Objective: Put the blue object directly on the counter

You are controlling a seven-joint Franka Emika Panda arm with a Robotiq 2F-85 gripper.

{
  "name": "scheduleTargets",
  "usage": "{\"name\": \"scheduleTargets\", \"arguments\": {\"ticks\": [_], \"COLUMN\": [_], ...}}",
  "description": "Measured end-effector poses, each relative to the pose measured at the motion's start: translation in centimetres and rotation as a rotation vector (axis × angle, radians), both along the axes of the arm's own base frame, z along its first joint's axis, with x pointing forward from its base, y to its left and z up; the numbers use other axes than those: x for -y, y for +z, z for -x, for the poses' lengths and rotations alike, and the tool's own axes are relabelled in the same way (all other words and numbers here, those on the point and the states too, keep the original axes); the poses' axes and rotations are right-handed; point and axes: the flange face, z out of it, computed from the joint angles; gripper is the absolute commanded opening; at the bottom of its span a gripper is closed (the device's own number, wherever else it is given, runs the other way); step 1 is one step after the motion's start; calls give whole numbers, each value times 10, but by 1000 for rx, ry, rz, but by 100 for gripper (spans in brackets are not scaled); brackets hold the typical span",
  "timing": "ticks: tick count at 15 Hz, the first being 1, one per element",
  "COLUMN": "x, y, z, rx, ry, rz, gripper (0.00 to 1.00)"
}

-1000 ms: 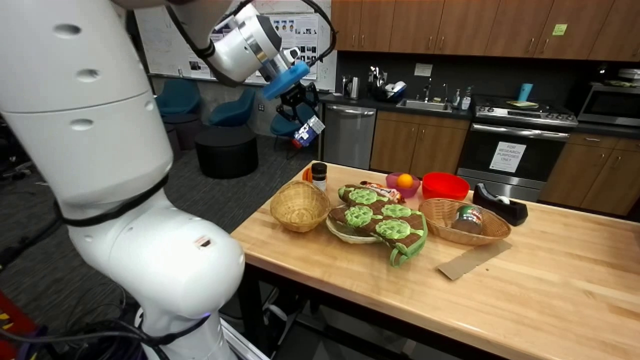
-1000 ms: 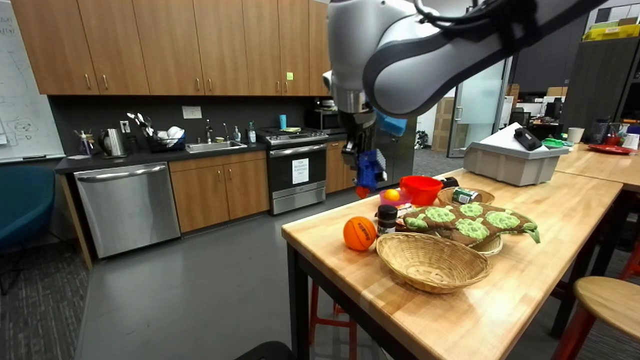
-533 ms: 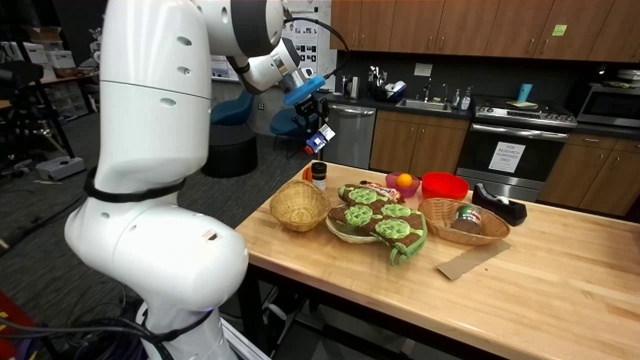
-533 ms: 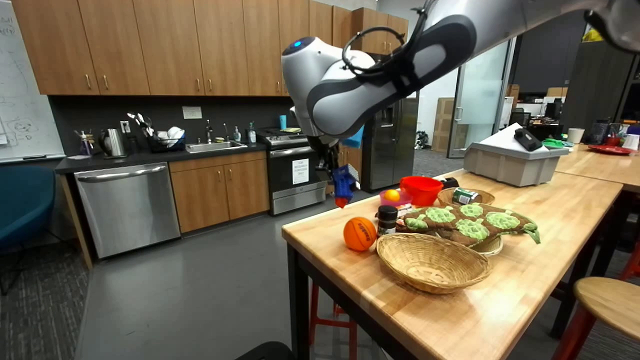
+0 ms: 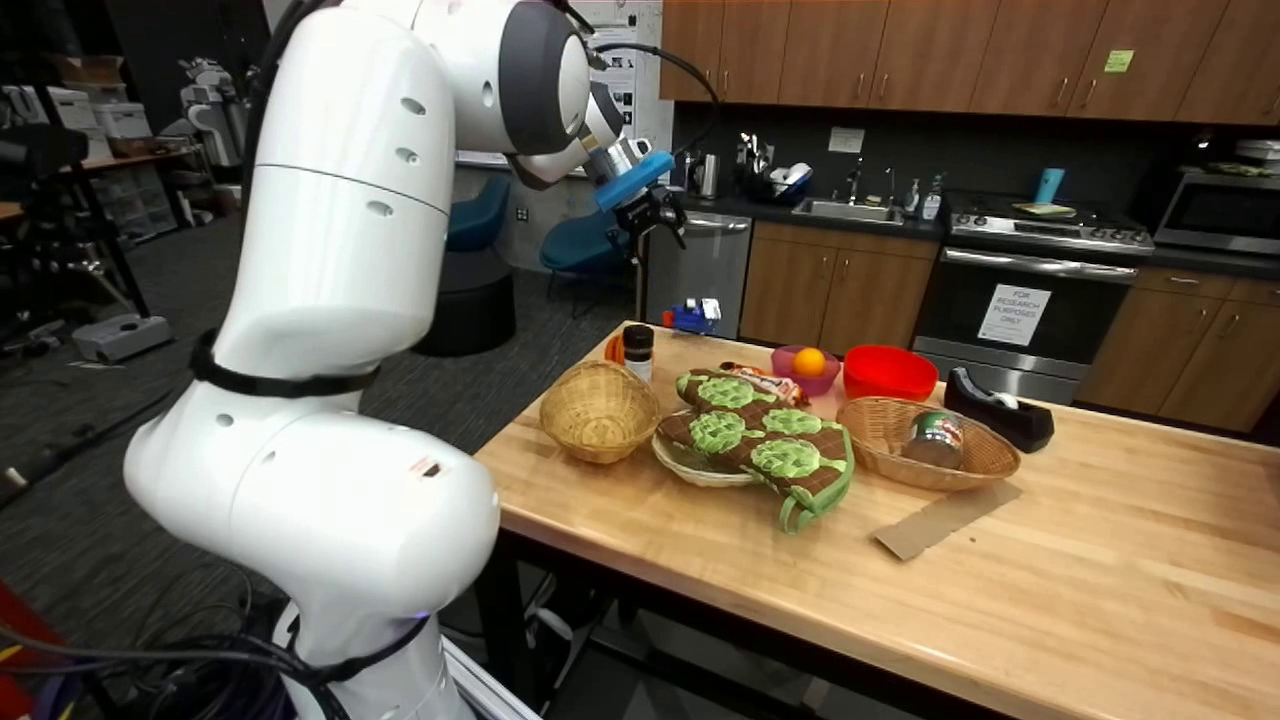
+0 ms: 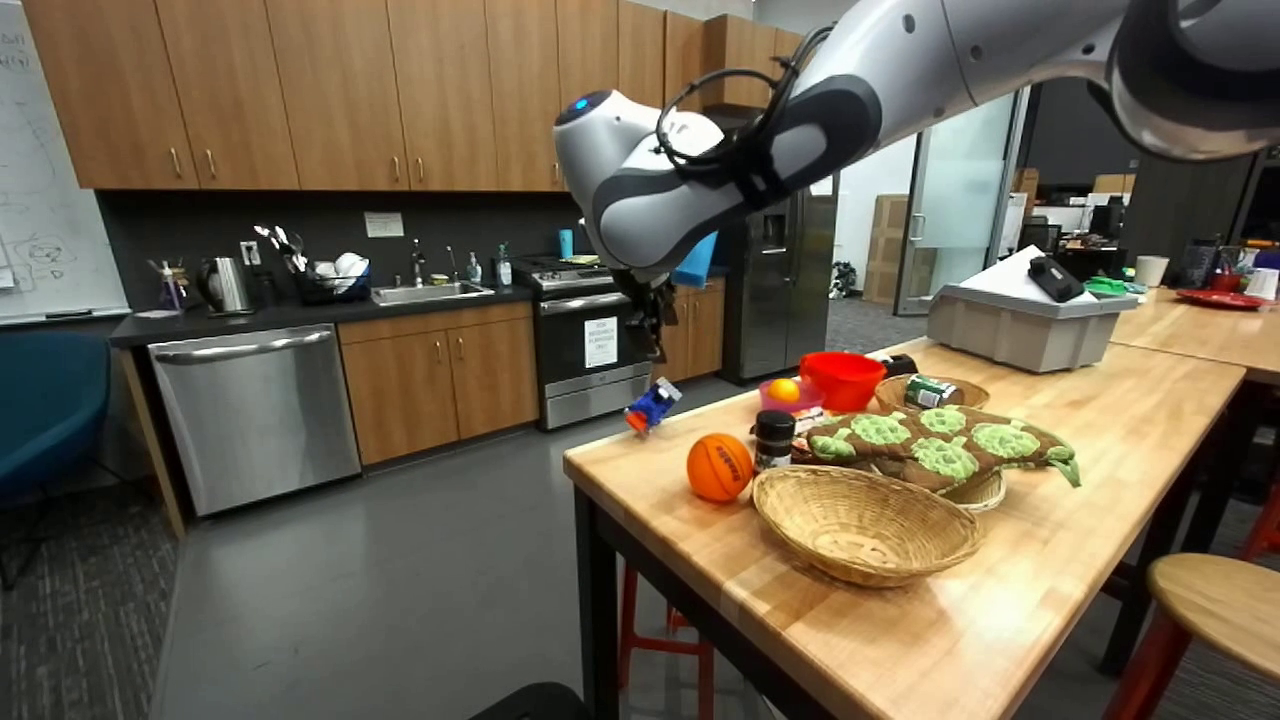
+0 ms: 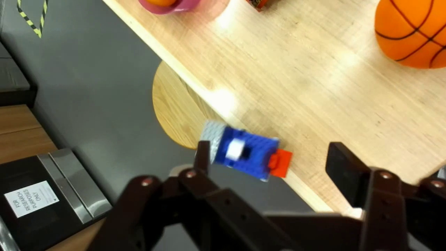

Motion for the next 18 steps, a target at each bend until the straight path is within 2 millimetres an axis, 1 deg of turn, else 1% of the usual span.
{"name": "scheduleTargets", "arguments": {"ticks": [4,9,11,14,16,18], "x": [3,4,5,9,13,19], "y": [8,6,-3,-24,-40,-57], "z": [-3,-2,1,14,32,56], "rx": [12,2,-17,-53,-80,-117], "ry": [-10,-17,-22,-40,-62,-79], "rz": [2,8,17,34,49,73], "gripper": [100,100,100,100,100,100]}}
